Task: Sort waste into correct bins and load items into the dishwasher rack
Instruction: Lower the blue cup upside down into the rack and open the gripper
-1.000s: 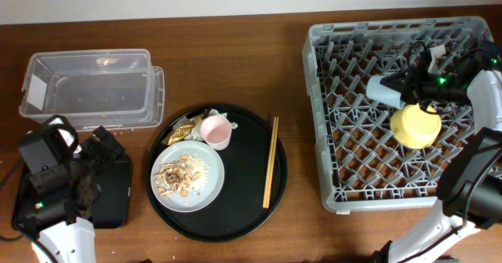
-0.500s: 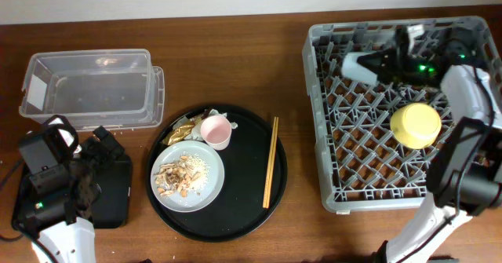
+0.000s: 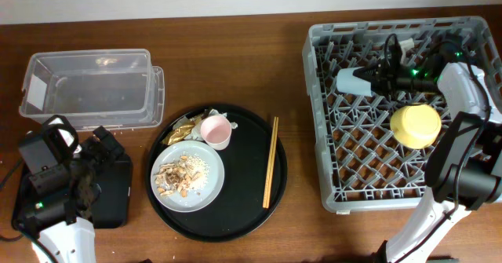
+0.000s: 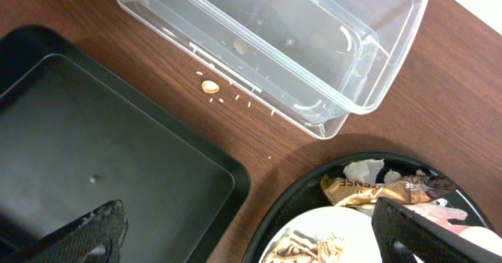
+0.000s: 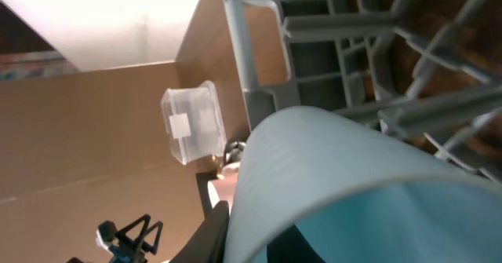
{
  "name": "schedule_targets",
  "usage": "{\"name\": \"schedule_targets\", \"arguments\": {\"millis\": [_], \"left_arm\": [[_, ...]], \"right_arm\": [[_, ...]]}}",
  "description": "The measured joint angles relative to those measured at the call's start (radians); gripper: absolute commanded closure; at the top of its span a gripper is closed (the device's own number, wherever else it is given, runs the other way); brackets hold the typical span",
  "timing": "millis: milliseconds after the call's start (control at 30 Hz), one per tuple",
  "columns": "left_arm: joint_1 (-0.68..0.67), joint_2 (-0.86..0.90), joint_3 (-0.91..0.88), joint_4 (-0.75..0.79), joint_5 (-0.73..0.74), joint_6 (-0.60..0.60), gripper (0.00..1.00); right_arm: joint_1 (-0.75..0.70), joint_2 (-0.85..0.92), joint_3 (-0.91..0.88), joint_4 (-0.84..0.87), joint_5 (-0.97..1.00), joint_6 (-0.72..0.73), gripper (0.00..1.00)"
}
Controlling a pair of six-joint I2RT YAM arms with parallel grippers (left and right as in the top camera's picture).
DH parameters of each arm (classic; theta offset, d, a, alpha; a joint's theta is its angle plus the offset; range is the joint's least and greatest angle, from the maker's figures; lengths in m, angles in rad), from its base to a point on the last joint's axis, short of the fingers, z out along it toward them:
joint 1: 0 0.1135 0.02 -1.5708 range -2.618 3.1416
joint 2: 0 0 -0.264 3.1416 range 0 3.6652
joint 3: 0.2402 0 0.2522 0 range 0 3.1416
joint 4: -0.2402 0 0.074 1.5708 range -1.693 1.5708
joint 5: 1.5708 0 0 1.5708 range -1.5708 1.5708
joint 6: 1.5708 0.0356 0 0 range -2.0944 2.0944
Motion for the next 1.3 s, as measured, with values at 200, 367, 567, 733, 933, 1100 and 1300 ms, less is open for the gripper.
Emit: {"name": "schedule_targets", "arguments": {"millis": [200,367,567,733,933,1100,1300], "left_arm": [[0.0,0.0,0.0,0.0,0.0,0.0,0.01],[0.0,0.0,0.0,0.0,0.0,0.0,0.01],[0.0,0.0,0.0,0.0,0.0,0.0,0.01],[0.0,0.0,0.0,0.0,0.0,0.0,0.01],[0.0,0.0,0.0,0.0,0.0,0.0,0.01],[0.0,0.0,0.0,-0.001,0.0,0.0,0.01],[0.0,0.0,0.0,-0.002,0.0,0.0,0.01]], "right_arm": [[0.0,-0.016,0.048,-0.091,0.139,-0.006,0.6],[0.0,-0.017,0.05,-0.117,0.187,-0.024,0.49],[-0.021,-0.016,0.05,-0.126,0.172,-0.058,0.84],[-0.032,-0.014,0.049,-0.116,-0.018,-0.082,0.95],[-0.029,-0.014,0.049,-0.112,-0.259,-0.147,0.96],[0.066,0.042,0.046,-0.084,-0.254,-0.177,0.96],[0.084,0.115,0.035,-0.045,-0.287,-0.181,0.85]]}}
